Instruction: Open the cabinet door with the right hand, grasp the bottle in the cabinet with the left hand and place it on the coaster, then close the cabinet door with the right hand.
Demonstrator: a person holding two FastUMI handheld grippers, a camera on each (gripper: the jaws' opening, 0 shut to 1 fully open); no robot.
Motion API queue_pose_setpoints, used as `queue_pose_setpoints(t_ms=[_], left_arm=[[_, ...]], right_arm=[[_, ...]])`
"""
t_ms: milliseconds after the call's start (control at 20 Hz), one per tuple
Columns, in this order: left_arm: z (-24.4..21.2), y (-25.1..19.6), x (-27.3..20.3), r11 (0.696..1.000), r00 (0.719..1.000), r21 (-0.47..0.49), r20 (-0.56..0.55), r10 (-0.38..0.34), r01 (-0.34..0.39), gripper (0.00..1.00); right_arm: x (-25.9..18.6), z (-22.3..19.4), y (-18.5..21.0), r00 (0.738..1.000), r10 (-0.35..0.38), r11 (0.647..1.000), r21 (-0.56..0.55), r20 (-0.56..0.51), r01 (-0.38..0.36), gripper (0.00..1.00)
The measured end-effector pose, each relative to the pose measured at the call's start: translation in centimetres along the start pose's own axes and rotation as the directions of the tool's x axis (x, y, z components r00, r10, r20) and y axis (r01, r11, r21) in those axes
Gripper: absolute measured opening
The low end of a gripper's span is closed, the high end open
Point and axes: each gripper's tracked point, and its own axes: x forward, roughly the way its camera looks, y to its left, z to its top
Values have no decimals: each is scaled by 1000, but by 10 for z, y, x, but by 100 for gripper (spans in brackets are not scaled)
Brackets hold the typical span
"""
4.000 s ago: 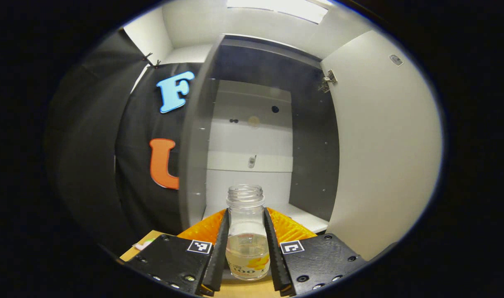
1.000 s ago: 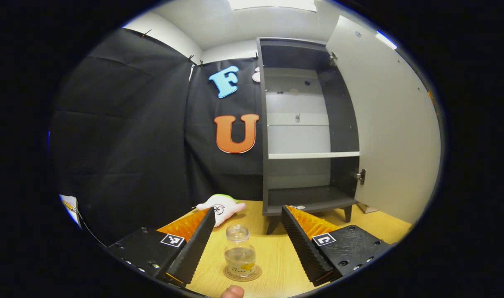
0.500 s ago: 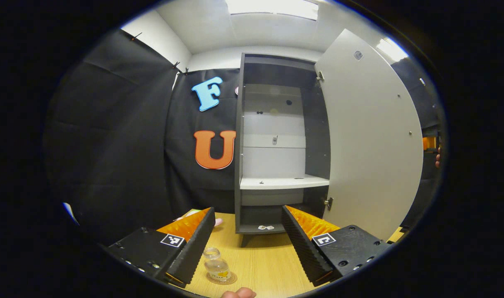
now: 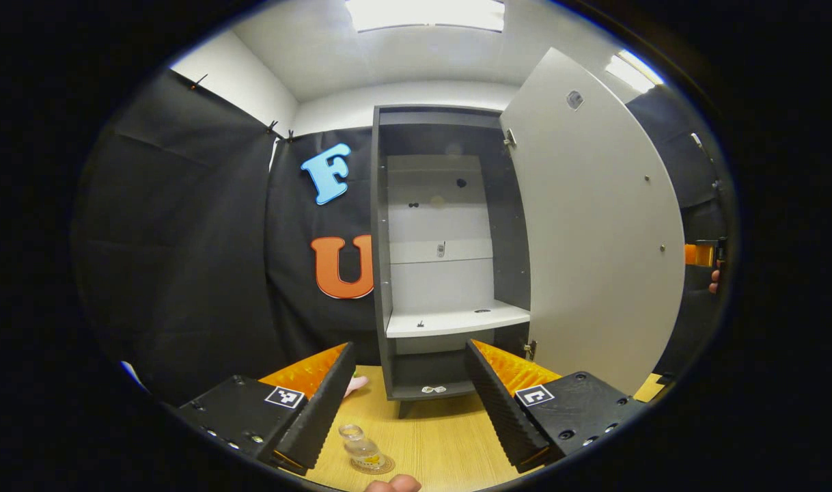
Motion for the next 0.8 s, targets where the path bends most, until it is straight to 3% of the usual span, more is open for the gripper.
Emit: queue_pose_setpoints(t_ms=[450,600,800], left_arm=[[-22,-8,-11,997,998,-70,-41,-48,45,96],[-19,1,-14,998,999,-63,-30,-32,30,96],[-20,5,-15,999,1000,-43,-25,-18,17,96]], right_arm=[[-8,-7,62,985,172,985,-27,-31,-173,84],[-4,-10,92,969,244,968,-43,-48,-246,84],[4,-15,119,959,279,958,-55,-49,-281,84]])
